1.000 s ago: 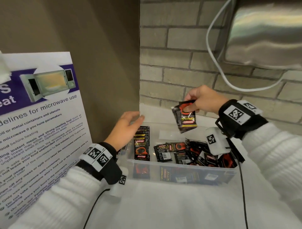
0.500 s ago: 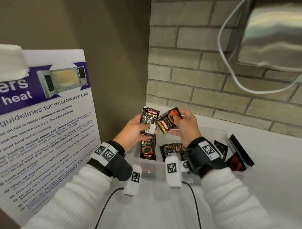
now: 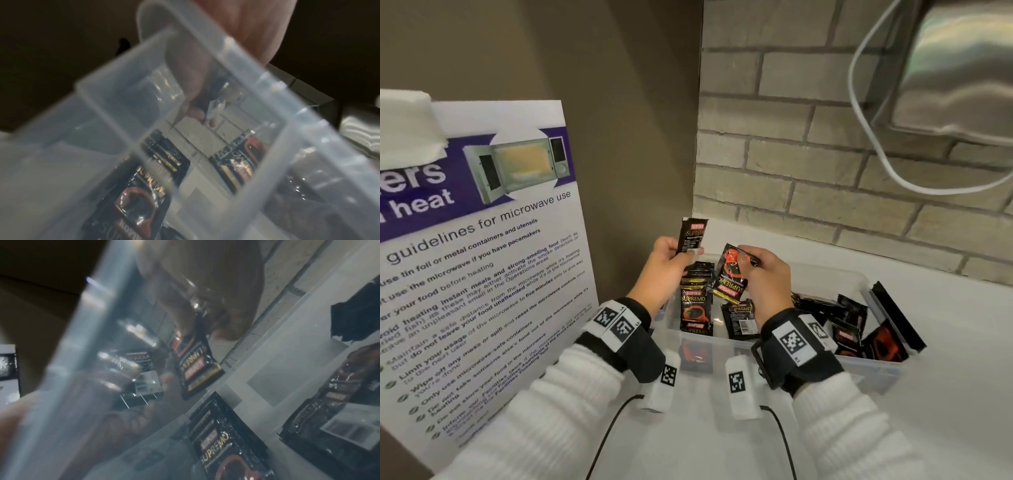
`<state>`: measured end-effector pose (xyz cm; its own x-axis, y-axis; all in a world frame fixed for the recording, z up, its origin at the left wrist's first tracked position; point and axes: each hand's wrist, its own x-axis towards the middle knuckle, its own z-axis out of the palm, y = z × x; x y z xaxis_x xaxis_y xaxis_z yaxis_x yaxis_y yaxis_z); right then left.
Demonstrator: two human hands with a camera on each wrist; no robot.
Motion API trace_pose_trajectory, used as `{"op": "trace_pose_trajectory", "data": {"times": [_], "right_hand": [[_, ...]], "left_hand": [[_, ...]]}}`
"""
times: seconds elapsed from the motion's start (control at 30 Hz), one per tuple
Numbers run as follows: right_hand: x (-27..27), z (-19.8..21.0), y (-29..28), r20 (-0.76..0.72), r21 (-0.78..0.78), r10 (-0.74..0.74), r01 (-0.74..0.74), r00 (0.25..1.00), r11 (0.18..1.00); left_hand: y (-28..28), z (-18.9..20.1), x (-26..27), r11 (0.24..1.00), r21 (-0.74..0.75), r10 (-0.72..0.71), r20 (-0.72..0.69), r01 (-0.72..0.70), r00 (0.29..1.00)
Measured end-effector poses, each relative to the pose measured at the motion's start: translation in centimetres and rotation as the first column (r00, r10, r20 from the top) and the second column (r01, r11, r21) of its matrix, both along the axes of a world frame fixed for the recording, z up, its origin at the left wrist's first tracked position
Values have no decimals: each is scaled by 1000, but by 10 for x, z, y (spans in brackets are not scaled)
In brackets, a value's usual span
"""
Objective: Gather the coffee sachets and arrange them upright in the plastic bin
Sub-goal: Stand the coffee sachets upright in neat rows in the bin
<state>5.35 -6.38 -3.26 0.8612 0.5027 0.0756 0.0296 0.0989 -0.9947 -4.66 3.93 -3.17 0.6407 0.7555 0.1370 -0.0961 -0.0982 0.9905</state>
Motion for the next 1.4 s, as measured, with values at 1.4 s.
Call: {"op": "trace_pose_trajectory", "data": {"times": [1.4], "right_hand": [[12,-8,-2,75,-485,65,-21,995,874]], "left_hand": [[12,24,1,766,395,-73,-731,508,679]]}}
